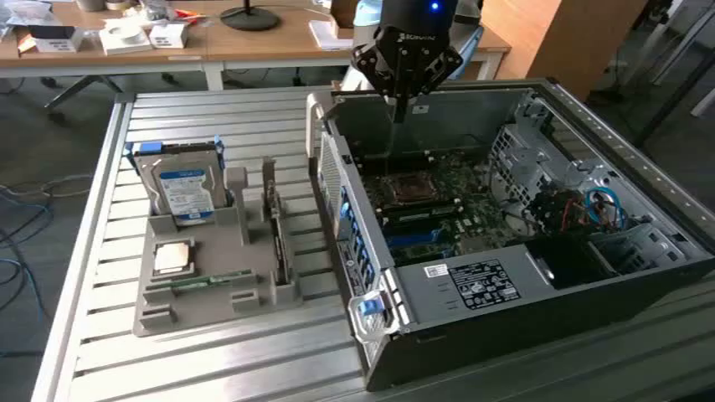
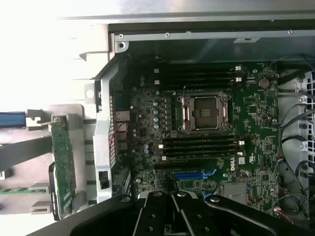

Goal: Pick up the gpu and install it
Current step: 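Reach for the gpu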

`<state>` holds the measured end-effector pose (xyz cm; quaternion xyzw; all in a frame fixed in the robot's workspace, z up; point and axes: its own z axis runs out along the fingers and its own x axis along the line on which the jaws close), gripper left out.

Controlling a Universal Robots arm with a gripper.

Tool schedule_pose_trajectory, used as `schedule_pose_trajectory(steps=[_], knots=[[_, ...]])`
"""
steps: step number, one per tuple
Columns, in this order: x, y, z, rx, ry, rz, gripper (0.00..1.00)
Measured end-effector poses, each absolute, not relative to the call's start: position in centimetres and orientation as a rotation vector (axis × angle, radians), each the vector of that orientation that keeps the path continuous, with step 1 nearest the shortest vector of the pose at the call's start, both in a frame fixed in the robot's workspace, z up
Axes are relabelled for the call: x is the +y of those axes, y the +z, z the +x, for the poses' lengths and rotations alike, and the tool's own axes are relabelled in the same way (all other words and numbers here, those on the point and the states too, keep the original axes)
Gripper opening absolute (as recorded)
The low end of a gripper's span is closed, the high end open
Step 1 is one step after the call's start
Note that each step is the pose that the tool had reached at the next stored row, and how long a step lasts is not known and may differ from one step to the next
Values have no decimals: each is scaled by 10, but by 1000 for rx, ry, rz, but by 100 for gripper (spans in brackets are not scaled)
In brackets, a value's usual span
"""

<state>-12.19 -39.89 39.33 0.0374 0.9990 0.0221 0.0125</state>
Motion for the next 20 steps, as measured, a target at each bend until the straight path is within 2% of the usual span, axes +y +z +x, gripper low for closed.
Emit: schedule_pose_trajectory(steps=[20], knots=[[-399, 393, -135, 3114, 69, 117, 11]])
